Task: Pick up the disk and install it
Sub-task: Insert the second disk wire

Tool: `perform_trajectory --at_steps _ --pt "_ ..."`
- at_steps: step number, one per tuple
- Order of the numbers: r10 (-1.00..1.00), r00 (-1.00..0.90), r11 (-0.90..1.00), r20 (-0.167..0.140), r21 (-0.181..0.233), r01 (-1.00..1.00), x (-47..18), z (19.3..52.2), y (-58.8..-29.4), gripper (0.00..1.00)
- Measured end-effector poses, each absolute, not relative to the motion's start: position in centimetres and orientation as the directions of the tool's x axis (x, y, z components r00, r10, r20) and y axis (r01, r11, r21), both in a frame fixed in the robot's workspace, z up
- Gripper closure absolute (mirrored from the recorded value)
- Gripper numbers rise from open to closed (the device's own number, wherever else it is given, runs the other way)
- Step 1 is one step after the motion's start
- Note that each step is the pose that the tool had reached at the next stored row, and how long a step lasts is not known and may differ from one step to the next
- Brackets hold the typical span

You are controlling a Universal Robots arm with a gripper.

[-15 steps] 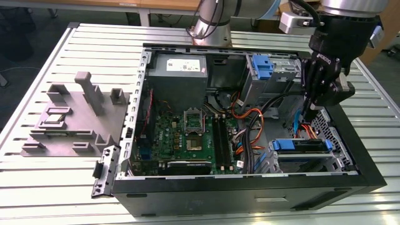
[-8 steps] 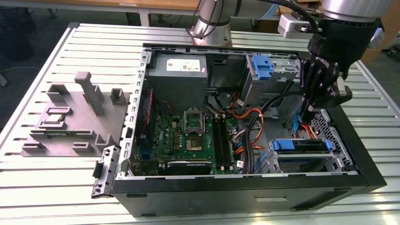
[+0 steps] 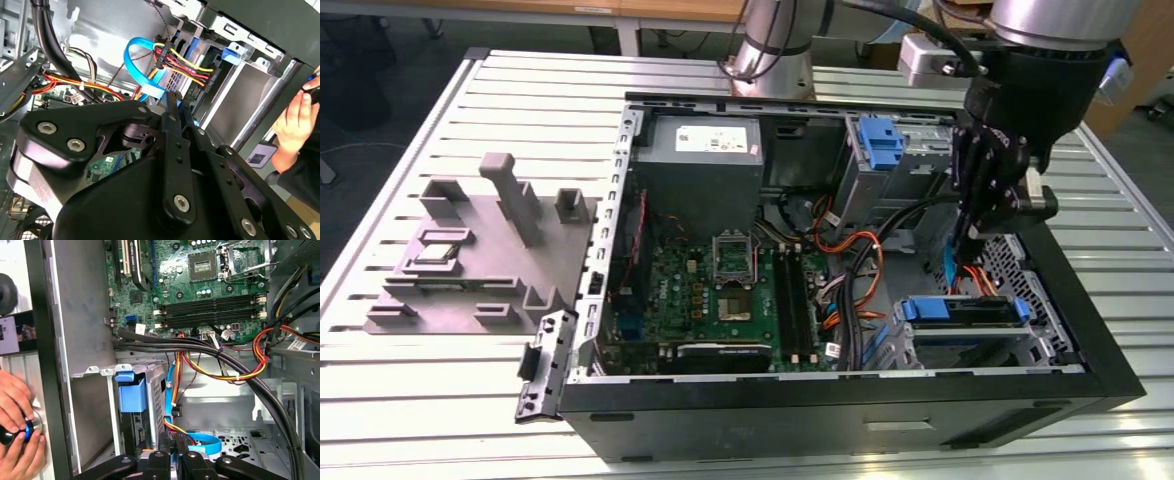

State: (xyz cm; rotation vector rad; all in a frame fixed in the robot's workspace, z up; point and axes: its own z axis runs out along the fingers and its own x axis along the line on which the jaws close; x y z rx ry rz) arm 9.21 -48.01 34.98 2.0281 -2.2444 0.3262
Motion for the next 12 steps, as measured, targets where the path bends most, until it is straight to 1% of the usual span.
perform_trajectory --at_steps 4,10,12 --pt "-0.975 -0.110 0.093 0.192 -0.096 -0.991 9.14 34.96 -48.63 0.84" --pt "-0.976 -0.110 0.093 0.189 -0.096 -0.991 9.13 34.96 -48.76 0.84" --pt "-0.978 -0.110 0.094 0.175 -0.096 -0.991 9.11 34.94 -48.95 0.84"
